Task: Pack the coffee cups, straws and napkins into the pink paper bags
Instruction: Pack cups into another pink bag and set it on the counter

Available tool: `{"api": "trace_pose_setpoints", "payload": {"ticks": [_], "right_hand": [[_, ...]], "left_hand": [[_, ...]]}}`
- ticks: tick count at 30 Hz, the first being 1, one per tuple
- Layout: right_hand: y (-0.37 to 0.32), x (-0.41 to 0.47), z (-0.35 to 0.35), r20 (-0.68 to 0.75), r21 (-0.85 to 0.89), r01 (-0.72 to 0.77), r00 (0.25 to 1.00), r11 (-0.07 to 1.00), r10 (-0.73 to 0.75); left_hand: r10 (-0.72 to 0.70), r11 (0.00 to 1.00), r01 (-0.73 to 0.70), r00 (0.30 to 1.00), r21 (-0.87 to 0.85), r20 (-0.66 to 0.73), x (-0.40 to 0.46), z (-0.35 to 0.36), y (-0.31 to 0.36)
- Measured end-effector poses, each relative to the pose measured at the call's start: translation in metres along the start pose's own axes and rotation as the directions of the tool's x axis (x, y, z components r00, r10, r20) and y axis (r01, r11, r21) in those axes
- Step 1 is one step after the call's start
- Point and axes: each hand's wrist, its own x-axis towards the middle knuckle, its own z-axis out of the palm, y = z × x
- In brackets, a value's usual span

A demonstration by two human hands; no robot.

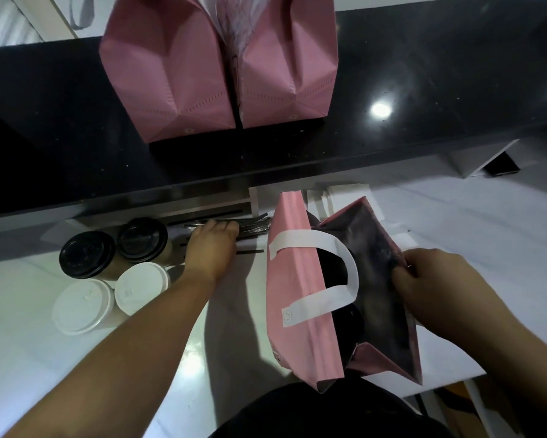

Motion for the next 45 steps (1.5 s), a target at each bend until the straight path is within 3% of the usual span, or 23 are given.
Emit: {"api": "trace_pose_setpoints", "payload": {"ticks": [12,16,20,23,26,29,31,34,37,40,42,45], "right_hand": [[-0.002,0.003,0.001,0.028,0.008,0.030,0.999,1.000,-0.031],[-0.003,0.003,0.002,0.025,0.018,0.030,0.999,0.999,-0.031],[-0.002,0.003,0.005,-0.001,0.026,0.036,0.999,0.999,-0.036],[-0.001,0.002,0.006,0.001,0.021,0.059,0.998,0.998,-0.059],[-0.002,0.002,0.005,0.015,0.020,0.097,0.995,0.995,-0.098],[-0.003,0.003,0.002,0.046,0.009,0.113,0.993,0.994,-0.113],[-0.003,0.002,0.002,0.048,0.012,0.140,0.989,0.990,-0.140],[-0.002,-0.001,0.002,0.018,0.031,0.173,0.985,0.984,-0.173],[-0.003,-0.003,0.003,0.004,0.028,0.210,0.978,0.977,-0.210],[0.000,-0.005,0.002,-0.005,0.038,0.236,0.972,0.971,-0.236],[0.003,-0.006,0.001,-0.007,0.050,0.246,0.969,0.968,-0.246],[0.008,-0.009,0.000,-0.010,0.073,0.264,0.965,0.962,-0.263]], "left_hand": [[0.059,0.985,-0.095,0.970,0.142,0.236,-0.007,0.004,-0.003],[0.027,0.976,-0.117,0.904,0.186,0.427,-0.005,-0.007,0.007],[0.084,0.973,-0.173,0.878,0.150,0.471,-0.015,-0.010,0.014],[0.087,0.994,-0.108,0.893,0.022,0.442,-0.027,-0.014,0.014],[-0.061,0.980,0.125,0.932,-0.157,0.356,-0.040,-0.024,0.009],[-0.203,0.871,0.285,0.951,-0.401,0.234,-0.059,-0.044,0.005],[-0.296,0.747,0.326,0.943,-0.579,0.148,-0.075,-0.064,0.007],[-0.371,0.604,0.240,0.929,-0.760,-0.001,-0.095,-0.104,0.017],[-0.409,0.461,-0.007,0.886,-0.888,-0.219,-0.111,-0.161,0.041],[-0.345,0.408,-0.223,0.860,-0.885,-0.376,-0.122,-0.211,0.080],[-0.274,0.318,-0.243,0.902,-0.916,-0.334,-0.120,-0.223,0.108],[-0.195,0.390,-0.105,0.961,-0.915,-0.194,-0.111,-0.216,0.144]]}}
